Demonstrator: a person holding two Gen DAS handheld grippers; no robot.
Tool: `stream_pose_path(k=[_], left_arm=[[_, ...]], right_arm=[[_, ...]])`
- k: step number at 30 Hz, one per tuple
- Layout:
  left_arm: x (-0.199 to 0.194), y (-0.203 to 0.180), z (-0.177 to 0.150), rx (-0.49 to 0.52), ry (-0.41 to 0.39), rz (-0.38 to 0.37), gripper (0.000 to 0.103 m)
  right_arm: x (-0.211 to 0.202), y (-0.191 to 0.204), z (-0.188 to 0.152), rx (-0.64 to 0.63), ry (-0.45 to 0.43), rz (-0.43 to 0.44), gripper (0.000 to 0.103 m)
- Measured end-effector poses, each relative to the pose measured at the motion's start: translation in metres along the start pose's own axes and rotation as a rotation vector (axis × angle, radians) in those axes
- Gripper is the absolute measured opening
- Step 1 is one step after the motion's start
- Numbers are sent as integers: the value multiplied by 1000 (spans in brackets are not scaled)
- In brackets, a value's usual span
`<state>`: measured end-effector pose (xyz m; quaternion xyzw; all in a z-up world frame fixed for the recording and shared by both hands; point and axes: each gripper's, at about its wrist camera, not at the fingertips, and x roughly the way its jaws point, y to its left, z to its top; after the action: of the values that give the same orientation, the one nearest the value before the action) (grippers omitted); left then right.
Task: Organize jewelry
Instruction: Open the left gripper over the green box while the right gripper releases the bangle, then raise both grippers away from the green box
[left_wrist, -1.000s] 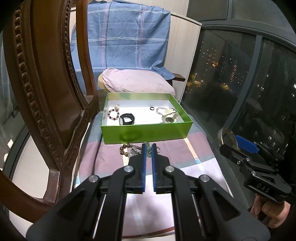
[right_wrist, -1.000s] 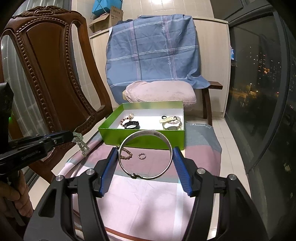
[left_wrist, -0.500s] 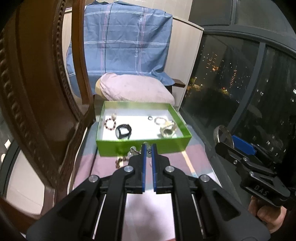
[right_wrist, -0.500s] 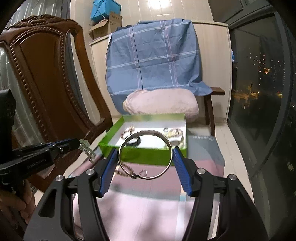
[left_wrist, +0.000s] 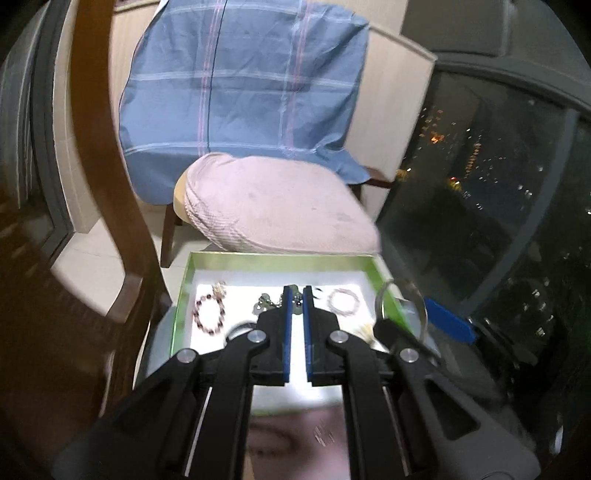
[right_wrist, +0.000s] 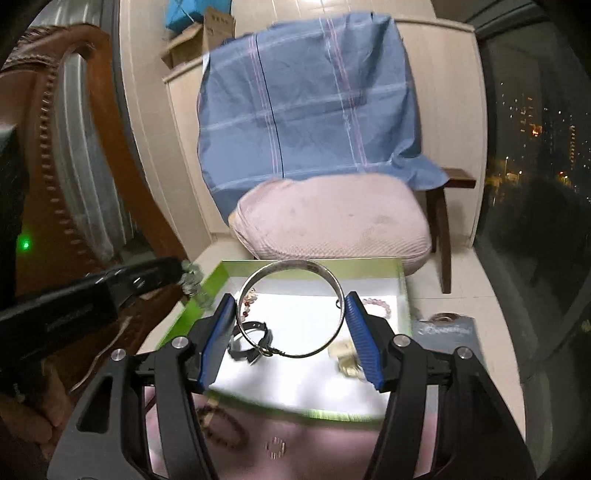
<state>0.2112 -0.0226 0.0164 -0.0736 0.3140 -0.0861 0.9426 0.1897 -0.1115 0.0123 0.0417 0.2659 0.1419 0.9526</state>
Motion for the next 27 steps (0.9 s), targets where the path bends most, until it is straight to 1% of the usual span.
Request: stream_pose_path(k=[2,4,6,9,10,11,12,13,14,15,16,18,20,21,22,24,25,27], left_arm=[[33,10,9,-20,42,5,6],[54,16,12,-26,61,15,6],[71,23,13,-35,77,12,6],[87,29,14,-50,90,12,6],[91,30,15,-46,95,2,6],[93,30,15,-38,96,6,14],[92,30,15,-32,91,18,28],[89,30,16,-34,79,36,63],[83,30,18,-38,56,48,74],[69,30,22,-40,14,60,74],[58,28,26,-33,-4,64,76],[29,23,33,-12,-34,79,79],[-8,17,37,-3,-90,88,92],[-23,15,37,-3,-112,92,94],[-45,12,36,-8,-141,97,95],[-76,8,25,-27,-172,91,99],[-94,7,9,-35,-181,74,99],[-114,4,-23,-18,-178,64,99]], right_arm=[[30,-1,0,-13,41,-18,60],[51,-5,-2,6,72,-22,60],[70,-10,-5,24,104,-24,60],[86,-9,-6,-1,125,-41,60],[89,-8,-5,-7,131,-43,60],[92,-9,-3,-12,134,-46,63],[94,-9,0,-15,137,-46,67],[93,-11,4,-12,141,-47,73],[88,-13,8,-4,127,-49,76],[79,-16,13,9,102,-57,78],[73,-18,17,18,87,-66,81],[46,-25,27,59,37,-75,84],[15,-33,34,108,-21,-78,86],[2,-35,36,131,-42,-74,86],[-19,-39,36,167,-73,-63,87],[-59,-39,26,198,-122,-49,89],[-73,-38,21,199,-138,-55,90],[-110,-27,2,164,-162,-55,91]])
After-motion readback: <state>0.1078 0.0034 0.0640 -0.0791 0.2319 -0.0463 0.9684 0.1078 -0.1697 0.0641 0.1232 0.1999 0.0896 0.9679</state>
